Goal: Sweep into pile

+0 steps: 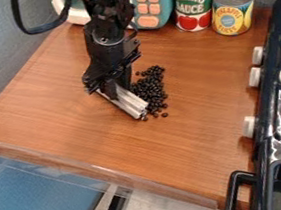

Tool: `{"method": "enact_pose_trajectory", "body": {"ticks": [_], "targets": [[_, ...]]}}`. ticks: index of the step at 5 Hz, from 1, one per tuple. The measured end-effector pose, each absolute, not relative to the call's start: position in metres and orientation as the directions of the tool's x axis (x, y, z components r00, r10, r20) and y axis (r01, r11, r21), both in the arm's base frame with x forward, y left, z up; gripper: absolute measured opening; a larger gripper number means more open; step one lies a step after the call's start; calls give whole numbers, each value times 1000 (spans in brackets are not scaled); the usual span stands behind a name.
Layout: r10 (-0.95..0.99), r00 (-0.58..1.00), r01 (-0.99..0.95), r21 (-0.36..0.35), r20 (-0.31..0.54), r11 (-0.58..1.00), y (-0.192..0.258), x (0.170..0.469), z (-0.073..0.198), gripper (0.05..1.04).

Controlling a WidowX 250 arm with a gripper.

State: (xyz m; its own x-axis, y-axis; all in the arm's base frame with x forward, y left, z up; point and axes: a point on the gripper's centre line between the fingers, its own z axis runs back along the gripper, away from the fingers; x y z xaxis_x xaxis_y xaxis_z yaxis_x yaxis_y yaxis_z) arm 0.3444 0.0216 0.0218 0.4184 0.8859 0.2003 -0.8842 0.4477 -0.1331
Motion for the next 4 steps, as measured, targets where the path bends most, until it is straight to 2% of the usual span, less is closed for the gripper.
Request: {"method": "enact_pose_trajectory", "body": {"ticks": [3, 4], "targets": [[891, 418, -875, -186, 178, 448, -8, 368, 22, 328], [892, 418, -875, -188, 174, 446, -10, 368, 21, 328]]}}
